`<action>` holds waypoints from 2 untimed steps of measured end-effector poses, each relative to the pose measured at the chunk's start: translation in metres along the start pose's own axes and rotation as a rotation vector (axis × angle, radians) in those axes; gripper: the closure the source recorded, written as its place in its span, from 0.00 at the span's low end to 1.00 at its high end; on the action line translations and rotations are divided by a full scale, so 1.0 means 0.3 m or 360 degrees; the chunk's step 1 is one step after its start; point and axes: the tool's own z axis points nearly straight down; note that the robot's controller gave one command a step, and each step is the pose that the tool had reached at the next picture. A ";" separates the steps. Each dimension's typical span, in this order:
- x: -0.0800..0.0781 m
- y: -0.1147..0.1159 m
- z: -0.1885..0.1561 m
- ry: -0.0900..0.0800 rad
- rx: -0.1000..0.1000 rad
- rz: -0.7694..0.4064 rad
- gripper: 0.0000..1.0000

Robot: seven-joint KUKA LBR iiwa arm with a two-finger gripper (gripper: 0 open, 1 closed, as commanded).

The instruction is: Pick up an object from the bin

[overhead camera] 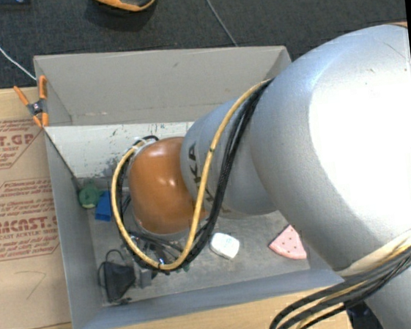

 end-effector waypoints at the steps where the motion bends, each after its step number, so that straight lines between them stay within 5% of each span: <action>1: 0.000 0.018 -0.001 -0.0008 -0.0003 0.0000 1.00; 2: 0.006 0.029 0.005 -0.0001 -0.0003 0.0001 1.00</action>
Offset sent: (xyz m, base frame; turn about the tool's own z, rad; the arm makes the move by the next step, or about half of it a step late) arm -0.0040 0.0074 -0.0010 0.0009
